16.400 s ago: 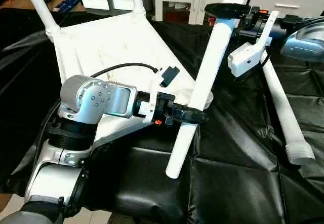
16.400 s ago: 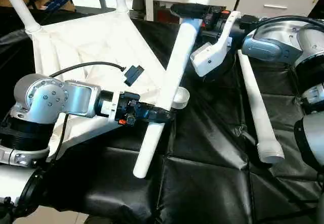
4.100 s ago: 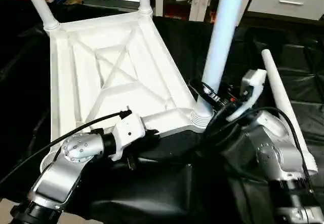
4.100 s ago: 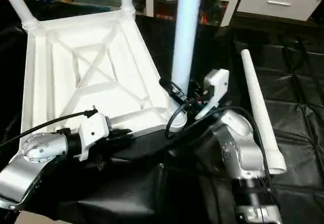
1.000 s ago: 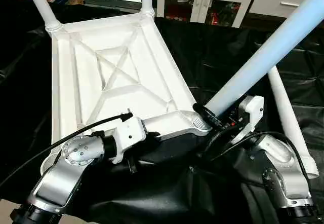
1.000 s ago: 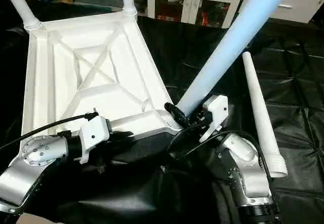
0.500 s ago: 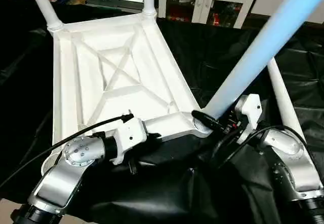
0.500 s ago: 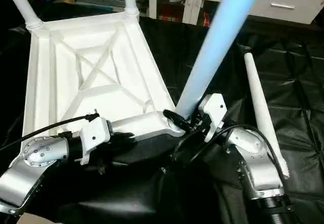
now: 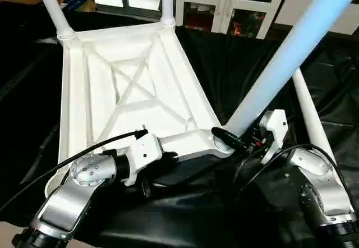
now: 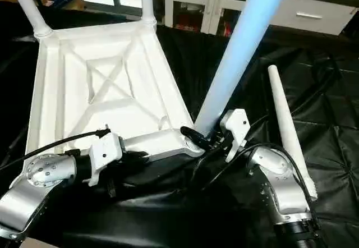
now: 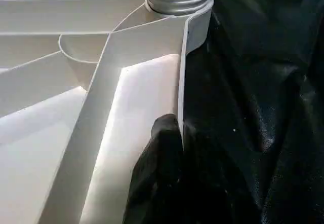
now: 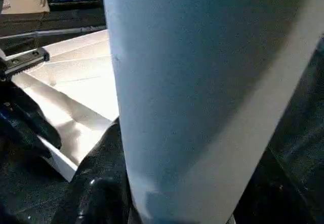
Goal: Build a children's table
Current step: Insert table leg to table base
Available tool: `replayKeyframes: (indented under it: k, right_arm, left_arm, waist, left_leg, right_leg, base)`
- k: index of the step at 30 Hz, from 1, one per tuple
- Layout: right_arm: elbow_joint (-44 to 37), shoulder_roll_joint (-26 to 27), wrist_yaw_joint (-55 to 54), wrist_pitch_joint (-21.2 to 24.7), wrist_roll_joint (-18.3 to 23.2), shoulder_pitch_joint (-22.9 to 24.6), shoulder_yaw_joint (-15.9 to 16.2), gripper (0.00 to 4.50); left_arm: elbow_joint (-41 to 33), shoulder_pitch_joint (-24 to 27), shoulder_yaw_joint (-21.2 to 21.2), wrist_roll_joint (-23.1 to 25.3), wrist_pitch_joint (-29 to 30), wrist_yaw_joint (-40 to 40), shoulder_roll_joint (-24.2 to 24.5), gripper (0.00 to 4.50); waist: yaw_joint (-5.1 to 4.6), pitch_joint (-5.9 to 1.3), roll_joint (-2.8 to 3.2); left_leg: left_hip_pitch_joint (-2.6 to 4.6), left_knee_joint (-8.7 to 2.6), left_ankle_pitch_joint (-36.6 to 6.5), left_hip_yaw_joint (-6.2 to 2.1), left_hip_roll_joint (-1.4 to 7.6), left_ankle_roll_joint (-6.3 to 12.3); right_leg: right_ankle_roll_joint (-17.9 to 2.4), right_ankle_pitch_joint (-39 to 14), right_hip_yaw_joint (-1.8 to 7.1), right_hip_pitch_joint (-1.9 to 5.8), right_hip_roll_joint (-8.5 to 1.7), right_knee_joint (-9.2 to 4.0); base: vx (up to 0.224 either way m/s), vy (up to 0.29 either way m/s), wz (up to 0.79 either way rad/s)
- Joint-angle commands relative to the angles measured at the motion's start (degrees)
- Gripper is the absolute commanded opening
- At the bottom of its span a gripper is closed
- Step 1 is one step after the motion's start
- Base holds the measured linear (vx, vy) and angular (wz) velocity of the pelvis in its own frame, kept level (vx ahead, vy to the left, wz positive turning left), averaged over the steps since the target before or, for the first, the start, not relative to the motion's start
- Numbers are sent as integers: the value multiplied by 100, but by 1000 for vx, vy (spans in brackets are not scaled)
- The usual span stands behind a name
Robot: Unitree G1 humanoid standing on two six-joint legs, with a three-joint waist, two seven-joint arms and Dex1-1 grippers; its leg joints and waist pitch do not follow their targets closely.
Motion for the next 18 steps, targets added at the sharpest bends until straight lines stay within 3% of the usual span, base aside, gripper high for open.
replayKeyframes:
  k: [1, 5, 6, 8, 10, 12, 14, 16, 17, 18]
  right_arm:
    - [622, 31, -132, 372, -416, 393, 408, 192]
    - [674, 161, -522, 427, -598, 296, 386, 191]
    - [702, 222, -671, 472, -641, 271, 370, 191]
    - [784, 320, -952, 529, -788, 222, 374, 191]
    - [948, 520, -1404, 570, -939, 149, 325, 191]
    - [1439, 976, -2353, 714, -1104, -55, 173, 191]
    - [1562, 1079, -2542, 742, -1126, -107, 143, 191]
    - [2049, 1397, -3217, 807, -1116, -357, -56, 191]
    - [2260, 1520, -3499, 853, -1101, -473, -153, 191]
    - [2559, 1625, -3755, 883, -1110, -646, -213, 191]
  left_arm:
    - [310, 82, 64, 32, 223, 257, -51, 0]
    - [407, 9, -25, 248, 413, 471, -135, 0]
    - [401, -3, -41, 281, 549, 567, -201, 0]
    - [357, -34, -57, 333, 828, 817, -376, 0]
    - [228, -59, -203, 510, 1237, 1076, -530, 0]
    - [145, -162, -298, 617, 1904, 1587, -1049, 0]
    - [152, -199, -304, 650, 2013, 1727, -1185, 0]
    - [243, -344, -211, 696, 2420, 2147, -1628, 0]
    - [302, -413, -158, 731, 2579, 2324, -1806, 0]
    - [409, -533, -106, 827, 2791, 2552, -1996, 0]
  waist:
    - [-5, -158, 2]
    - [-29, -81, -14]
    - [-47, -66, -11]
    - [-68, -60, -10]
    - [-96, -48, -2]
    - [-184, -23, -1]
    - [-264, -23, 1]
    - [-308, 8, 13]
    - [-367, 65, 57]
    - [-428, 72, 109]
  left_leg:
    - [92, -389, -1913, -124, 184, 287]
    - [128, -451, -2540, -160, 188, 86]
    - [161, -466, -2845, -200, 184, -57]
    - [173, -480, -3034, -241, 174, -114]
    - [168, -508, -3157, -285, 169, -158]
    - [149, -540, -3417, -364, 147, -249]
    - [150, -544, -3616, -439, 114, -251]
    - [189, -555, -3905, -485, 90, -231]
    - [261, -590, -4296, -526, 96, -241]
    - [286, -630, -4621, -568, 110, -261]
  right_leg:
    - [-894, -1817, 138, 187, -113, -426]
    - [-669, -2715, 137, 135, -126, -519]
    - [-506, -3253, 142, 107, -155, -565]
    - [-364, -3595, 130, 95, -162, -602]
    - [-279, -3771, 106, 91, -160, -636]
    - [-194, -3944, 57, 104, -158, -672]
    - [-152, -3952, 7, 130, -149, -697]
    - [-129, -4005, -24, 97, -133, -756]
    - [-132, -4043, -132, 77, -76, -829]
    - [-144, -3792, -263, 147, -41, -820]
  base:
    - [0, 0, 0]
    - [0, 0, 0]
    - [0, 0, 0]
    - [0, 0, 0]
    - [-56, 23, -7]
    - [-57, 29, -10]
    - [-51, 39, -13]
    - [0, 0, 0]
    - [0, 0, 0]
    - [-53, 40, -3]
